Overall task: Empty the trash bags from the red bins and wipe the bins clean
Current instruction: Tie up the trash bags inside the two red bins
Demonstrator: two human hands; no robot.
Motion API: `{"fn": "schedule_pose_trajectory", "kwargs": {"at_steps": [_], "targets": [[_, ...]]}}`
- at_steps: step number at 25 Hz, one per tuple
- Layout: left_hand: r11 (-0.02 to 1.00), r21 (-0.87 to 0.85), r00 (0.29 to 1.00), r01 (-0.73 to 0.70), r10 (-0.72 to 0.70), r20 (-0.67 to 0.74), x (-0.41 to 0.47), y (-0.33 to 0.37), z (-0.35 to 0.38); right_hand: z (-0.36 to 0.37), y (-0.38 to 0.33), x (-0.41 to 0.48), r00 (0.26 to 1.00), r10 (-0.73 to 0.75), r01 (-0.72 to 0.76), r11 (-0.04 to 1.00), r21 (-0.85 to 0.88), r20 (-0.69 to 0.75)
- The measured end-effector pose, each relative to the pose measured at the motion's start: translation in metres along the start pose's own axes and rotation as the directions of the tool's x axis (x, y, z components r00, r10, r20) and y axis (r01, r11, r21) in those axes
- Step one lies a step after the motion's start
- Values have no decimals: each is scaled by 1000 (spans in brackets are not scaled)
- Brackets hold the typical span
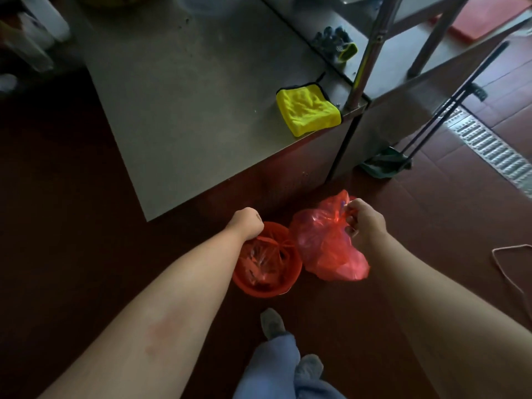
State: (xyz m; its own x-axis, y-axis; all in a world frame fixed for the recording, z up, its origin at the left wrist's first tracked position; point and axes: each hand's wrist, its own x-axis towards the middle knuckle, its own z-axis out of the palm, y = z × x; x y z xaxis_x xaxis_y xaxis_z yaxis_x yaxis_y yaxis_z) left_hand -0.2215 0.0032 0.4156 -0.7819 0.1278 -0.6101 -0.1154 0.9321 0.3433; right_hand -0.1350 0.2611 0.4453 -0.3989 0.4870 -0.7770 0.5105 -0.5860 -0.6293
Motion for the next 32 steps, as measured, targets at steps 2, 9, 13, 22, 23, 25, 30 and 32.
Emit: {"fn": "schedule_pose_trajectory", "kwargs": {"at_steps": [2,9,13,22,23,25,30,32], "targets": [[1000,23,1000,-8,8,-15,-11,-9,7,-16,21,-8,1000,2,-2,1000,-21,1],[989,125,996,-81,75,57,16,-25,36,-49,92,-11,969,98,-89,995,53,-225],[946,235,967,-222,184,176,59,-32,45,-49,133,-4,897,177,-113,978,177,-405],[839,388,921,-381,305,243,158,-77,98,-55,248,48,689,359,-56,892,449,-629],[837,396,924,-377,311,223,166,-84,117,-59,265,65,674,370,-67,893,446,-639],[836,410,931,-364,312,190,177,-95,144,-67,290,85,667,381,-82,892,444,-641],[809,469,934,-355,322,153,235,-114,222,-100,362,155,627,401,-93,890,446,-668],[794,513,945,-328,288,158,264,-124,244,-108,387,181,580,429,-80,876,476,-692]]}}
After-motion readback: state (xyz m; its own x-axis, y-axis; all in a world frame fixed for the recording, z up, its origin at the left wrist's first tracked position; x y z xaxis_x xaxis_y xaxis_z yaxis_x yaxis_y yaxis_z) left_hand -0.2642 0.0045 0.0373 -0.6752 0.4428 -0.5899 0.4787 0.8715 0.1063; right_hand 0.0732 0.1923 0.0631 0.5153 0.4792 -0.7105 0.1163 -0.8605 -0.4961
